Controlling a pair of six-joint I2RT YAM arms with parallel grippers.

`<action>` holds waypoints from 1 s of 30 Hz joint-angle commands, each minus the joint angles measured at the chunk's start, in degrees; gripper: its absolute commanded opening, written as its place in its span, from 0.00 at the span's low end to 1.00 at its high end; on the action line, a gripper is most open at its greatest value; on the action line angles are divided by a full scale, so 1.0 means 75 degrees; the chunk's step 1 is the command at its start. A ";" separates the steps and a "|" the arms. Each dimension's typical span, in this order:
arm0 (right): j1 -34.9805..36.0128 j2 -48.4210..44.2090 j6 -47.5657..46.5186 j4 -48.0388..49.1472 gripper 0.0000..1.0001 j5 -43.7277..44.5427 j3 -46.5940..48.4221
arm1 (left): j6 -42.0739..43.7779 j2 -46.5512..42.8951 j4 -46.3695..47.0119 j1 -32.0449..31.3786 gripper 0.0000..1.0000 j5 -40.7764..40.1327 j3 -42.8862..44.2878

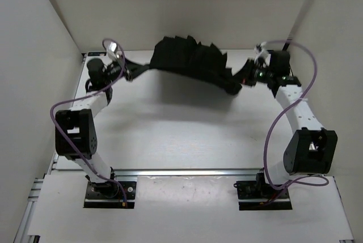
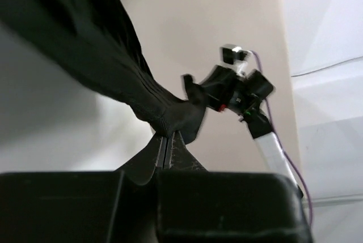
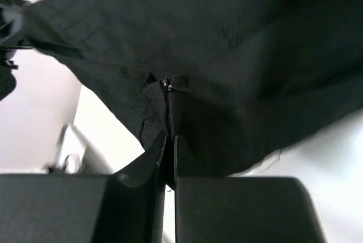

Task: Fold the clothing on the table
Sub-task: Flatten the skirt out

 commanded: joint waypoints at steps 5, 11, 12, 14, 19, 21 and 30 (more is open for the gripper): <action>-0.0039 -0.0943 -0.0093 -0.1497 0.00 -0.0660 -0.3402 | 0.0973 -0.1749 -0.1044 -0.0149 0.00 0.0024 -0.4090; 0.0347 -0.1762 0.0115 -0.2592 0.00 -0.0788 -0.4234 | 0.1735 -0.2969 -0.2559 -0.0781 0.00 0.0164 -0.5641; 0.0499 -0.1856 0.0221 -0.2731 0.00 -0.0824 -0.4468 | 0.1724 -0.3075 -0.2640 -0.0886 0.00 0.0177 -0.5793; 0.0559 -0.2184 0.0257 -0.3070 0.00 -0.0685 -0.4459 | 0.1724 -0.3297 -0.2851 -0.0992 0.00 0.0259 -0.5958; 0.0289 -0.2524 -0.0130 -0.4360 0.00 -0.0520 -0.4294 | 0.2937 -0.3732 -0.5386 -0.1064 0.00 -0.0103 -0.5340; 0.0313 -0.2689 -0.0002 -0.4466 0.00 -0.0345 -0.4318 | 0.3585 -0.3651 -0.6199 -0.0981 0.00 -0.0373 -0.4778; 0.0231 -0.2630 0.0022 -0.4947 0.00 0.0580 -0.4201 | 0.3238 -0.3100 -0.5959 -0.0817 0.00 -0.0304 -0.3684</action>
